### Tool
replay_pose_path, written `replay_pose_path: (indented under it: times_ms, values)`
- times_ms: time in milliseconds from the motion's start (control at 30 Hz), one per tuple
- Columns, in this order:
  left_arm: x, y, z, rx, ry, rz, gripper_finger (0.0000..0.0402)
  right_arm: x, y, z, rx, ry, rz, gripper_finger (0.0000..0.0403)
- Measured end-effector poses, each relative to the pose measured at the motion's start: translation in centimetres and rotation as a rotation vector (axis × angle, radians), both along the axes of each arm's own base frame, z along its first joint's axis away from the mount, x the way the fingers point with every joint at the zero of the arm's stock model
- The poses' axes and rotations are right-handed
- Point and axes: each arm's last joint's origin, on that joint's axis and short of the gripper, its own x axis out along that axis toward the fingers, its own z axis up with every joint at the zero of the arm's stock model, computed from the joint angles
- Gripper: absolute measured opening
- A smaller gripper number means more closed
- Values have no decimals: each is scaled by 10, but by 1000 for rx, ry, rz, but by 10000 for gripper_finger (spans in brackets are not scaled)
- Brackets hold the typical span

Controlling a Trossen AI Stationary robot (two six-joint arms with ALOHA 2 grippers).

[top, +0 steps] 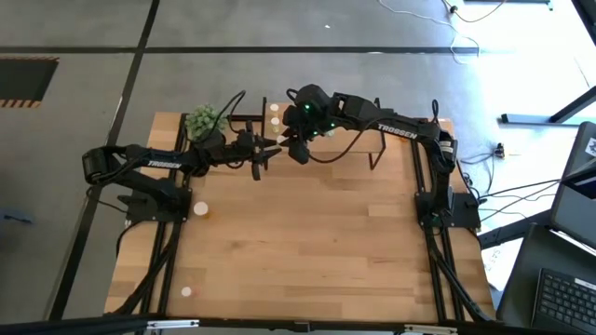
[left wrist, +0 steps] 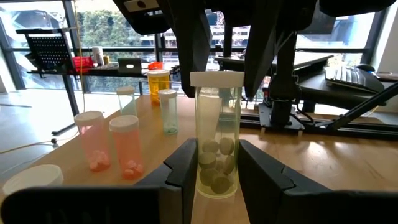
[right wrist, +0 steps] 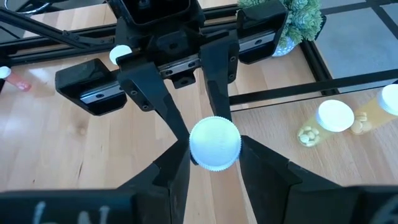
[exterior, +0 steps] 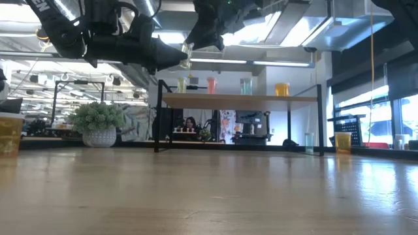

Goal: Pick and place medicine bottles onto shelf by color
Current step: Put the yellow pill bottle on the shelf aligned with the other yellow pill bottles

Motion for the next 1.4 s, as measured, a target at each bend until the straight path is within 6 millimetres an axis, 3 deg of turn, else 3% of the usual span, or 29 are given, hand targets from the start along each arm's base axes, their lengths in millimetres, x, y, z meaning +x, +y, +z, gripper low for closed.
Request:
replay_pose_path:
  times_ms: [600, 1000, 1400]
  values:
    - [0, 1, 0, -10, -4, 39, 95, 0, 0, 0, -2, 0, -3, 134]
    - [0, 1, 0, -17, -5, 49, 143, 0, 0, 0, -1, 1, -2, 134]
    - [0, 2, -9, -33, 85, 55, 146, 0, -1, 0, -9, 3, -12, 134]
